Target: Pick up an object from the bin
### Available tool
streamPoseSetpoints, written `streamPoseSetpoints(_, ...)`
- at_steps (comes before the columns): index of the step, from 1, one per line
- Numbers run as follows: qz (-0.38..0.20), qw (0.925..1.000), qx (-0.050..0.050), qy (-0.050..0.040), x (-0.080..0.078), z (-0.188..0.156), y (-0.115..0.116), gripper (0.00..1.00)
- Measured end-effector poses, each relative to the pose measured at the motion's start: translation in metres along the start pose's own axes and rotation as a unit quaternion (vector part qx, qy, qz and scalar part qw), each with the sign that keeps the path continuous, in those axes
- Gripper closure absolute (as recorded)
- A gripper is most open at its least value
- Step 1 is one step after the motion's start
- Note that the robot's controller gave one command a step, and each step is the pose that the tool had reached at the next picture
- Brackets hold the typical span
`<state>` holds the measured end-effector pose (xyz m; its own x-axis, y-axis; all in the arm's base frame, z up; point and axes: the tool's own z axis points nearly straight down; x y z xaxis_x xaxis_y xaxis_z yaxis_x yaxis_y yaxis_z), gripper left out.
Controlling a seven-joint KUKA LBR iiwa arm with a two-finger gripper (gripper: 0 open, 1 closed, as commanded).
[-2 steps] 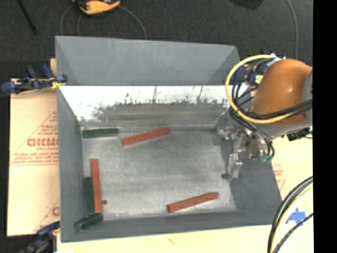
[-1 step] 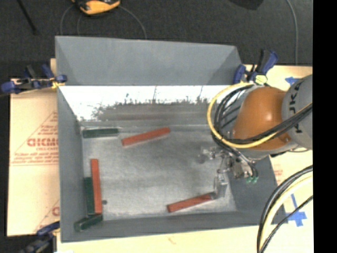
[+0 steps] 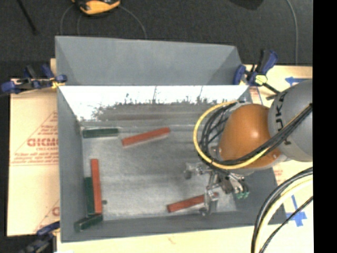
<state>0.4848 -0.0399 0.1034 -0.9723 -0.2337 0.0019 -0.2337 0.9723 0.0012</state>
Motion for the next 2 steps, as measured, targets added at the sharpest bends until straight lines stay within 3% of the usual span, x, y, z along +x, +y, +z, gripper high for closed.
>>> streamPoseSetpoints(1, 0.068, 0.9977, 0.001, -0.0036, -0.005, -0.022, 0.005, 0.0)
streamPoseSetpoints(2, -0.005, 1.0, 0.002, -0.0062, -0.005, 0.031, 0.025, 0.0)
